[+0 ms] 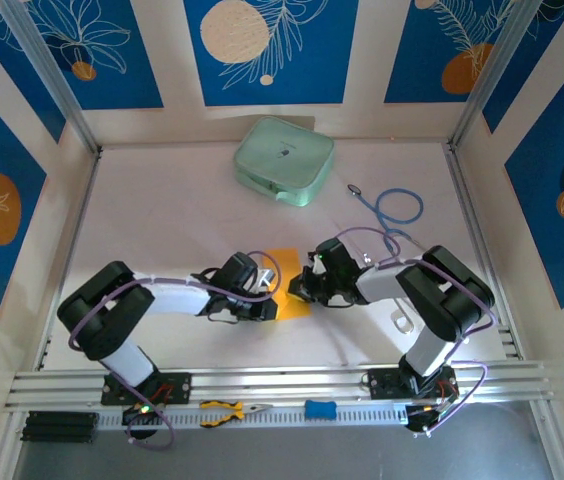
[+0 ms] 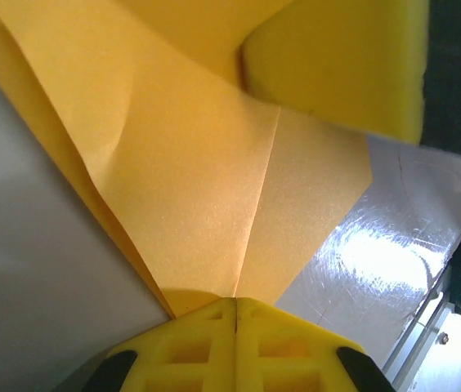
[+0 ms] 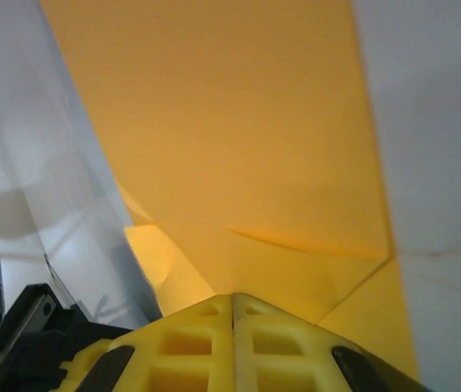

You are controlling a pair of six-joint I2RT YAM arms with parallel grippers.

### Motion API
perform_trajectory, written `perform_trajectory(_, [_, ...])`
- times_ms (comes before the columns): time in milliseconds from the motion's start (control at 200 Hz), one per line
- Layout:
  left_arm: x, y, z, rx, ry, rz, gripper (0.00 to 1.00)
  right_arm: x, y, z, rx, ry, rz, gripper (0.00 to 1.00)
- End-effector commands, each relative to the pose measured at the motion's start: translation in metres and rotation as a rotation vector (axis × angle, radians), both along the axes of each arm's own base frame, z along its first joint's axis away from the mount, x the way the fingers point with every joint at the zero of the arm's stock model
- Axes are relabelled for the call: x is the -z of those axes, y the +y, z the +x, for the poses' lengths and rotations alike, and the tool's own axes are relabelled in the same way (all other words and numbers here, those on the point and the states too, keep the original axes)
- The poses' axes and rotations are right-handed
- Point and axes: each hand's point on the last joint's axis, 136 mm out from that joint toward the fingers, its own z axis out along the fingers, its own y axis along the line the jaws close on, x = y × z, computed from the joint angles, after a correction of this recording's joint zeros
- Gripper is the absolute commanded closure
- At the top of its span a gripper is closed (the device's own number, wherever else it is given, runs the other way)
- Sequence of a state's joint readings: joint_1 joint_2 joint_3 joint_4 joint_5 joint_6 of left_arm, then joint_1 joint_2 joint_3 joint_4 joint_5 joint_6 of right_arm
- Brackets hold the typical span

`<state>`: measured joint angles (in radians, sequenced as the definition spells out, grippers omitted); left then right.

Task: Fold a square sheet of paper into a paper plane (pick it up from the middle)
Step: Fold the triangle a second time at the center of the table.

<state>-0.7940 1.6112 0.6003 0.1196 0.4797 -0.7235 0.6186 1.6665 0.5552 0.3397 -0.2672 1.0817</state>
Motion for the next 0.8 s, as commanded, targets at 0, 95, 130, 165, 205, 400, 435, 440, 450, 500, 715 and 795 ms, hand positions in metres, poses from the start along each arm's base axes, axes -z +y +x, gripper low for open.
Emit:
perform_trajectory(0, [0.031,0.024,-0.018,0.012,0.076,0.124,1.0,0.013,-0.021,0.013,0.076,0.026,-0.071,0.94])
perform_trajectory(95, [0.031,0.024,-0.017,0.011,0.076,0.124,1.0,0.015,-0.033,0.021,0.121,0.039,-0.088,0.94])
perform_trajectory(130, [0.031,0.024,-0.017,0.012,0.077,0.124,1.0,0.016,-0.037,0.023,0.135,0.041,-0.092,0.94])
perform_trajectory(165, [0.031,0.024,-0.017,0.011,0.076,0.124,1.0,0.015,-0.04,0.026,0.148,0.04,-0.092,0.94])
perform_trajectory(205, [0.031,0.023,-0.017,0.012,0.076,0.122,1.0,0.014,-0.044,0.028,0.158,0.039,-0.094,0.94])
perform_trajectory(400, [0.029,0.023,-0.017,0.013,0.073,0.119,1.0,-0.001,-0.054,0.04,0.181,0.009,-0.117,0.93])
perform_trajectory(435, [0.029,0.023,-0.017,0.014,0.074,0.117,1.0,-0.006,-0.055,0.04,0.18,-0.001,-0.115,0.93])
perform_trajectory(440, [0.029,0.022,-0.017,0.013,0.073,0.115,1.0,-0.007,-0.055,0.041,0.18,-0.002,-0.114,0.92])
perform_trajectory(450, [0.029,0.022,-0.017,0.015,0.073,0.114,1.0,-0.008,-0.054,0.041,0.177,-0.006,-0.112,0.92])
perform_trajectory(500, [0.027,0.021,-0.017,0.017,0.07,0.106,1.0,-0.017,-0.052,0.041,0.164,-0.029,-0.102,0.91])
perform_trajectory(715, [0.019,0.016,-0.015,0.018,0.063,0.074,1.0,-0.038,-0.054,0.024,0.144,-0.071,-0.106,0.89])
perform_trajectory(795, [0.008,0.012,-0.013,0.016,0.047,0.042,0.98,-0.039,-0.054,0.012,0.135,-0.07,-0.097,0.88])
